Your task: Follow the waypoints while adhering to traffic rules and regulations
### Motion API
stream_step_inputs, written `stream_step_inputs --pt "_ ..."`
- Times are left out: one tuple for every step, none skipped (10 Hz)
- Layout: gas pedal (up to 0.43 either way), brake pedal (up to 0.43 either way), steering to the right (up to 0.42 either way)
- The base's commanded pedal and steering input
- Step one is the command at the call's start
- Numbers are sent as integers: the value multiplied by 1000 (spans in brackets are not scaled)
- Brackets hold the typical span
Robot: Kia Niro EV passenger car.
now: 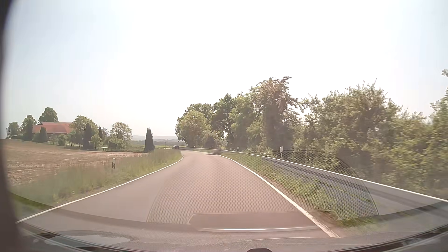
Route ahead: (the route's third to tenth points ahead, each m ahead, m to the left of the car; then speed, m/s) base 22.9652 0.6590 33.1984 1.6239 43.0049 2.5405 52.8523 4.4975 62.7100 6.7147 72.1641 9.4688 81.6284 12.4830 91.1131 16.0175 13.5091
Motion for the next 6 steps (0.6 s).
stream_step_inputs --pt "228 0 -41" --pt "228 0 -32" --pt "228 0 -28" --pt "228 0 -24" --pt "228 0 -21" --pt "228 0 -14"
